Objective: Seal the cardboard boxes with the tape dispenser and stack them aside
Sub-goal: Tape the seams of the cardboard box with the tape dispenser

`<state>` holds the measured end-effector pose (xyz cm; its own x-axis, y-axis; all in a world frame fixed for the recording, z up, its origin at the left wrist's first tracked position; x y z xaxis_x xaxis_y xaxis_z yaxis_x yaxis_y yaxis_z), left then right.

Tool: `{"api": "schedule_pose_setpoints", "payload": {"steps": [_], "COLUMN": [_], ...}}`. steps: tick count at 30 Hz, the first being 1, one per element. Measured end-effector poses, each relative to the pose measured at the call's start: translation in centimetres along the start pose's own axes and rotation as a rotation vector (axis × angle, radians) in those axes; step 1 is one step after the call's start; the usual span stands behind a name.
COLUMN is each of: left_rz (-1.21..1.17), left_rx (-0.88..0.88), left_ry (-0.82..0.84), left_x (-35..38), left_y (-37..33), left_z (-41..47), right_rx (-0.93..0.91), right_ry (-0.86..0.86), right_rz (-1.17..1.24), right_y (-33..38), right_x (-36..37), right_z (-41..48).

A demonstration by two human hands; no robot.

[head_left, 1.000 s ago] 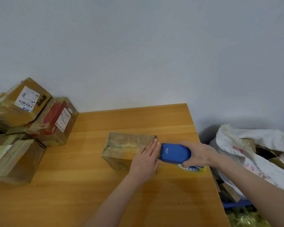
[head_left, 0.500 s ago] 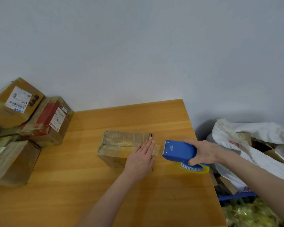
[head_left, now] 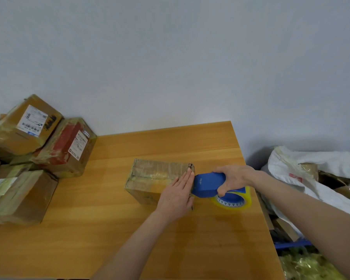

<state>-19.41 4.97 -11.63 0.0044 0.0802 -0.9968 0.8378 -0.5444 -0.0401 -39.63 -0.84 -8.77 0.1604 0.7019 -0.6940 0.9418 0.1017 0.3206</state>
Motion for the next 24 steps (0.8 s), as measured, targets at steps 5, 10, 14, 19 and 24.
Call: {"api": "schedule_pose_setpoints", "payload": {"steps": [5, 10, 14, 19, 24], "left_rz": [0.013, 0.013, -0.014, -0.107, -0.062], "left_rx": [0.008, 0.013, 0.005, -0.085, -0.277], "left_ry": [0.005, -0.006, -0.034, -0.073, -0.2], "left_x": [0.0, -0.3, -0.5, -0.7, -1.2], "left_y": [0.1, 0.0, -0.1, 1.0, 3.8], "left_z": [0.1, -0.2, -0.3, -2.1, -4.6], "right_rx": [-0.007, 0.136, 0.199, 0.296, 0.424], "right_ry": [0.021, -0.131, -0.288, -0.327, -0.244], "right_rz": [0.1, 0.068, 0.446, 1.12, 1.306], "right_y": [0.2, -0.4, -1.6, -1.0, 0.2], "right_x": [-0.5, -0.2, 0.3, 5.2, 9.0], "right_z": [-0.2, -0.8, -1.2, -0.1, 0.9]}}
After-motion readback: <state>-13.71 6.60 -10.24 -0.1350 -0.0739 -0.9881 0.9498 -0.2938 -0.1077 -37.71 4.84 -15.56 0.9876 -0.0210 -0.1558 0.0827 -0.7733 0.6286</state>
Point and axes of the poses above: each hand's wrist, its own z-axis towards the middle knuckle, its own x-axis out of the palm, y = z × x, the point moved 3 cm from there along z, towards the middle knuckle, and after that the axes turned 4 degrees about x, right-handed, at the moved point
